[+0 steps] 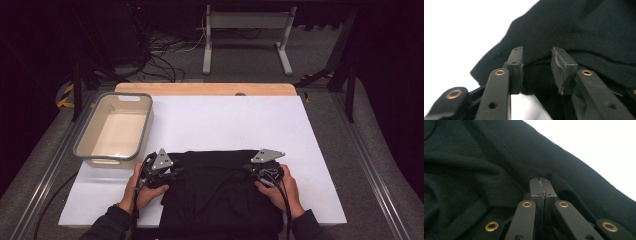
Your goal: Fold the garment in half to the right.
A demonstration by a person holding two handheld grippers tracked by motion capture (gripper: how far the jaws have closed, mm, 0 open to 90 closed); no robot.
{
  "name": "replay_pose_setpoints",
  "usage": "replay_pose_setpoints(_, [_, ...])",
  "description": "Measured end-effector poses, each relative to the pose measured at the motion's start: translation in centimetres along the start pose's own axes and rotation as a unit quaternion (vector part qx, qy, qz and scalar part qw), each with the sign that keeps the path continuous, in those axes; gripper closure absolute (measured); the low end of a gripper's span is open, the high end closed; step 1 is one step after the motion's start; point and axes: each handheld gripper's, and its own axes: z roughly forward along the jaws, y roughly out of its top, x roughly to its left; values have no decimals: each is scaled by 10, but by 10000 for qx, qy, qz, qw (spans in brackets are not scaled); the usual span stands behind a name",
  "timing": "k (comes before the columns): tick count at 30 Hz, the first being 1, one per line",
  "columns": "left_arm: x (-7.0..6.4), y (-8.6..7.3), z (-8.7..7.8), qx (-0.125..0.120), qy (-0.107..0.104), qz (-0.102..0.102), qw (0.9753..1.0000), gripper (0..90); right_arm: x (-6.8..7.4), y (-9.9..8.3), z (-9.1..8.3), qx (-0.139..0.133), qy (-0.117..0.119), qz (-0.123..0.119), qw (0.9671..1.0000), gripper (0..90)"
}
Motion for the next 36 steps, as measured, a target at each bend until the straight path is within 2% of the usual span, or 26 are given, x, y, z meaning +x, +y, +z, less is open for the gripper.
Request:
replay_pose_setpoints(3, [0,3,-2,-122,228,-80,9996,462,-3,-2,0,64,13,28,10000,900])
replay_pose_setpoints(5, [1,4,-2,-142,245,-78,9996,407,-4,-3,0,135,39,41,9999,894])
replay_pose_setpoints(7, [3,7,-1,-171,327,-107,9993,362,-7,-4,0,192,14,39,9998,859])
replay_pose_setpoints(8, [4,9,1,-189,424,-127,9988,345,-12,-4,-5,142,-91,42,9998,790])
replay_pose_setpoints(9, [4,9,1,-189,424,-127,9988,341,-12,-4,-5,142,-91,42,9998,790])
replay_pose_setpoints(10, [5,12,3,-188,484,-97,9986,331,-21,-3,-13,-122,-221,210,9995,700])
replay_pose_setpoints(12, [8,15,6,-194,549,-160,9982,326,-30,-2,-19,-374,-398,385,9978,595])
replay_pose_setpoints(14, [11,17,10,-195,551,-221,9980,320,-41,-1,-24,-587,-597,501,9952,570])
replay_pose_setpoints(16, [15,17,16,-99,612,-257,9977,314,-53,-3,-22,-676,-788,644,9925,506])
replay_pose_setpoints(17, [16,17,19,-44,647,-296,9975,314,-59,-5,-19,-618,-856,724,9918,472])
replay_pose_setpoints(19, [20,15,24,100,650,-403,9970,301,-68,-11,-12,-462,-781,859,9922,450])
replay_pose_setpoints(20, [20,15,24,100,650,-403,9970,296,-68,-11,-12,-462,-781,859,9922,450])
replay_pose_setpoints(21, [23,13,27,186,621,-498,9967,284,-74,-17,-4,-253,-749,906,9927,409])
replay_pose_setpoints(23, [26,9,30,345,564,-611,9959,271,-77,-22,1,-39,-707,921,9932,363])
replay_pose_setpoints(24, [27,8,31,350,501,-676,9958,262,-79,-24,2,-108,-673,1014,9925,354])
replay_pose_setpoints(25, [27,8,31,350,501,-676,9958,259,-79,-24,2,-108,-673,1014,9925,354])
replay_pose_setpoints(27, [27,8,31,355,495,-691,9957,258,-83,-26,0,-116,-599,1179,9912,366])
replay_pose_setpoints(30, [27,6,33,363,316,-895,9948,283,-79,-26,0,-132,-505,1095,9926,484])
replay_pose_setpoints(33, [29,5,32,343,134,-1026,9940,363,-78,-27,-2,-145,-395,1130,9927,605])
replay_pose_setpoints(34, [29,5,32,344,106,-1009,9942,368,-78,-27,-2,-150,-378,1146,9926,646])
replay_pose_setpoints(35, [29,5,32,336,21,-973,9947,409,-77,-27,-2,-163,-322,1158,9926,714])
replay_pose_setpoints(36, [29,5,32,336,21,-973,9947,458,-77,-28,-2,-182,-224,1181,9926,764])
